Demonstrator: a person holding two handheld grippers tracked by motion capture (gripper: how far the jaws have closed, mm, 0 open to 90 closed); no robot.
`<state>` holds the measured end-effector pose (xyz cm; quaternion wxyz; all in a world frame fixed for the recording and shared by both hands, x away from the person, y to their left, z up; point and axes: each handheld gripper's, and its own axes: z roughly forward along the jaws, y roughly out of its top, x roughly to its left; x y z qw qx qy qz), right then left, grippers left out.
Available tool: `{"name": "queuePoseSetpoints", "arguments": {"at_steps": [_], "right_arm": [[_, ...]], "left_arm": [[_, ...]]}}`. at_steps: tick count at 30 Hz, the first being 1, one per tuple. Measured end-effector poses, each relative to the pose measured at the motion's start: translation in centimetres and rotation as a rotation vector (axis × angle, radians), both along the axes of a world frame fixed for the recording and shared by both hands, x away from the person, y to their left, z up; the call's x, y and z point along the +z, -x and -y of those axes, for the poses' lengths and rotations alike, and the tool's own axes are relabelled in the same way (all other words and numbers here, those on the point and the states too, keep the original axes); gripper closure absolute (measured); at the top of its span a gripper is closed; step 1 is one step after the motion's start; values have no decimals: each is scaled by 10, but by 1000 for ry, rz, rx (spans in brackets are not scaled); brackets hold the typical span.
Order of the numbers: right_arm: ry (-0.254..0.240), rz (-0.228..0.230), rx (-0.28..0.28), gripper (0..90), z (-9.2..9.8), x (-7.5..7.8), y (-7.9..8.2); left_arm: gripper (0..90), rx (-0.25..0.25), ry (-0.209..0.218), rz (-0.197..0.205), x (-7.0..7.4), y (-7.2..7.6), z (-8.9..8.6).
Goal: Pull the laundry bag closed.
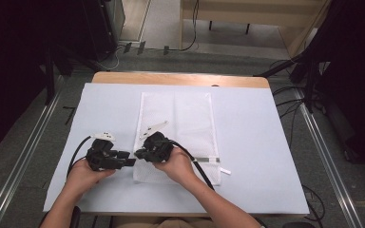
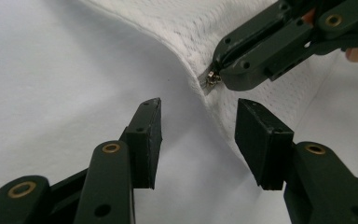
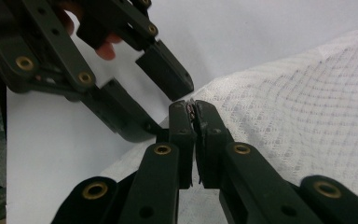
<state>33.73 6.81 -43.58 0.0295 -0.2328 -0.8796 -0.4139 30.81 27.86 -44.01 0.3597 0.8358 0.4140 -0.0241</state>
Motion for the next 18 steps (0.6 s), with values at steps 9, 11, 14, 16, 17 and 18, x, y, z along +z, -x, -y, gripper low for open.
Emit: {"name": "queuePoseSetpoints", "arguments": {"at_steps": [9, 11, 14, 16, 17, 18], "right_arm": [[-11, -5, 14, 880, 2, 6, 1], [-16, -11, 16, 880, 3, 7, 1], [-18, -11, 23, 880, 2, 8, 1], [-19, -14, 30, 880, 2, 8, 2], [-19, -15, 33, 880, 2, 8, 2], [-20, -15, 35, 879, 2, 8, 3]], "left_arm": [[590, -17, -13, -5, -3, -2, 6], [613, -19, -15, -2, -3, -3, 7], [637, -20, -9, -2, -4, -4, 7], [673, -18, -2, -5, -3, -4, 7], [685, -16, 2, -5, -3, -4, 7], [701, -14, 9, -8, -3, -4, 6]]}}
